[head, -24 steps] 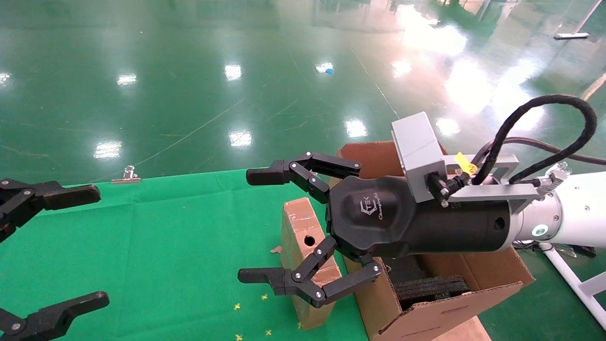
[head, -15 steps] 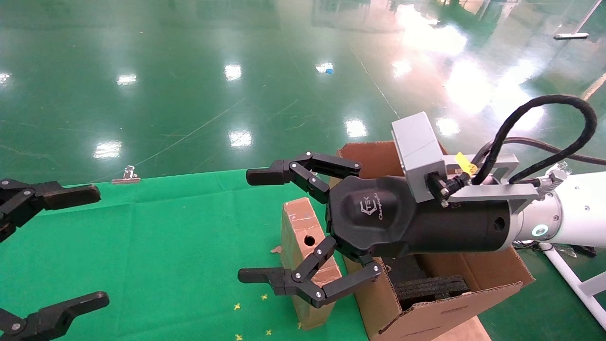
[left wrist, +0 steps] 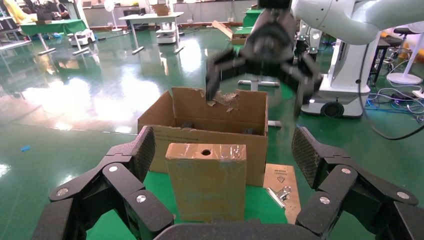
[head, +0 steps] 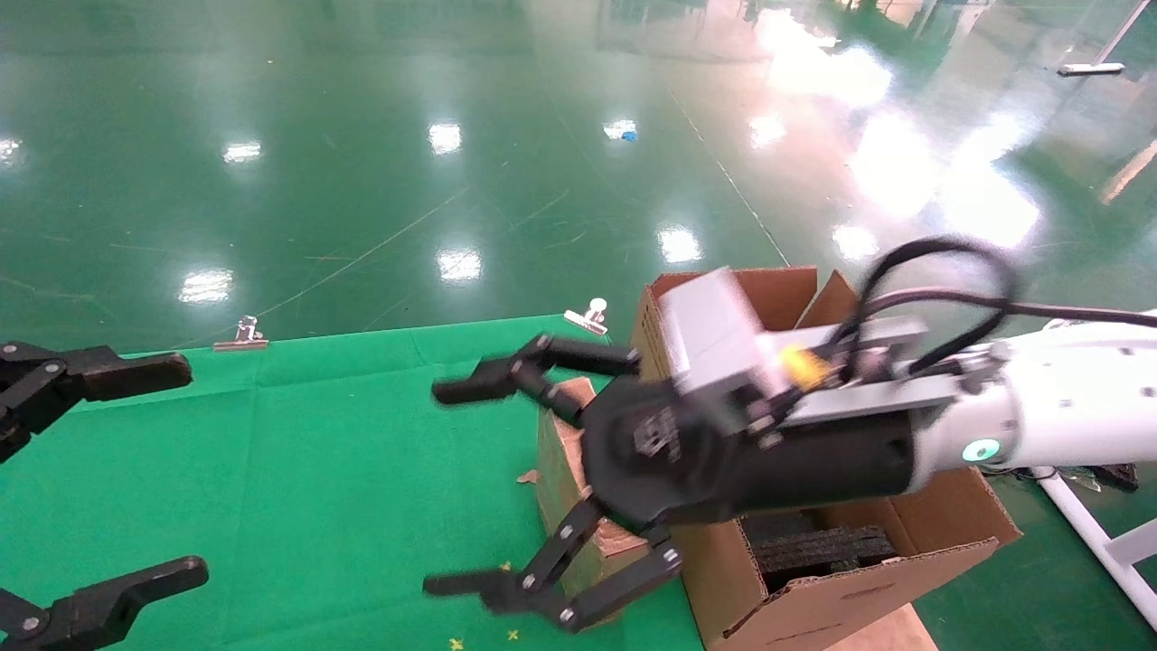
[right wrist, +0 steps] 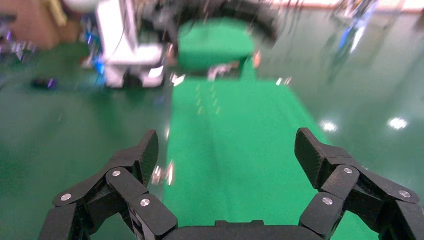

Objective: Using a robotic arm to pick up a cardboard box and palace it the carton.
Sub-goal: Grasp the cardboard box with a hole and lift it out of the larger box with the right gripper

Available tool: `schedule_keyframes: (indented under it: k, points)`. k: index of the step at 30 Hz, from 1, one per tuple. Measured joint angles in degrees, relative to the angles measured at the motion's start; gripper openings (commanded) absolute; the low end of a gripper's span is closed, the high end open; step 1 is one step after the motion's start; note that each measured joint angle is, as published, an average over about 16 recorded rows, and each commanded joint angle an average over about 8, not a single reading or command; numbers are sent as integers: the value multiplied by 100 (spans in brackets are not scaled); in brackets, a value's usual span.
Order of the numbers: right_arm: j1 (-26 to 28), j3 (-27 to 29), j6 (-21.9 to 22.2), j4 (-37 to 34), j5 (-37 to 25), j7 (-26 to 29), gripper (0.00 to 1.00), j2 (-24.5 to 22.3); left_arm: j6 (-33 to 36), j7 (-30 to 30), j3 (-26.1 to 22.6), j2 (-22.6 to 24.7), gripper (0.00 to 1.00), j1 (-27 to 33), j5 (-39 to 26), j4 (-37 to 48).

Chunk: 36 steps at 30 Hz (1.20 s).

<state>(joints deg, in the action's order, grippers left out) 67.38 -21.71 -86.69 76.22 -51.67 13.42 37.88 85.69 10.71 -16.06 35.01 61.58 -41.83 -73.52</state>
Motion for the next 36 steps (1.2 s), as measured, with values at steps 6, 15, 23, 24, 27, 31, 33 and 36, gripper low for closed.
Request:
schedule_keyframes:
  k: [6, 15, 23, 24, 27, 31, 33, 36]
  points:
    - [894, -809, -168, 114, -1231, 362, 100, 418, 0, -2, -3, -1, 100, 1, 2, 1]
    - [2938, -2614, -395, 139, -2846, 1042, 100, 1156, -2, -4, -7, -2, 100, 2, 4, 2]
    - [4684, -4349, -418, 139, -3255, 1523, 100, 1523, -3, -5, -10, -4, 100, 3, 7, 2]
    - [4848, -4544, -409, 141, -3266, 1563, 100, 1551, -3, -6, -11, -4, 100, 3, 7, 2]
    - [5227, -5074, -375, 148, -3262, 1663, 100, 1620, -4, -6, -12, -4, 100, 4, 8, 2]
    - [5511, -5633, -312, 158, -3221, 1775, 100, 1691, -5, -7, -14, -5, 100, 4, 9, 2]
    - [5586, -5848, -279, 162, -3207, 1821, 100, 1723, -5, -8, -15, -6, 100, 4, 10, 2]
    - [5650, -6103, -227, 167, -3183, 1887, 100, 1770, -6, -8, -16, -6, 100, 4, 10, 2]
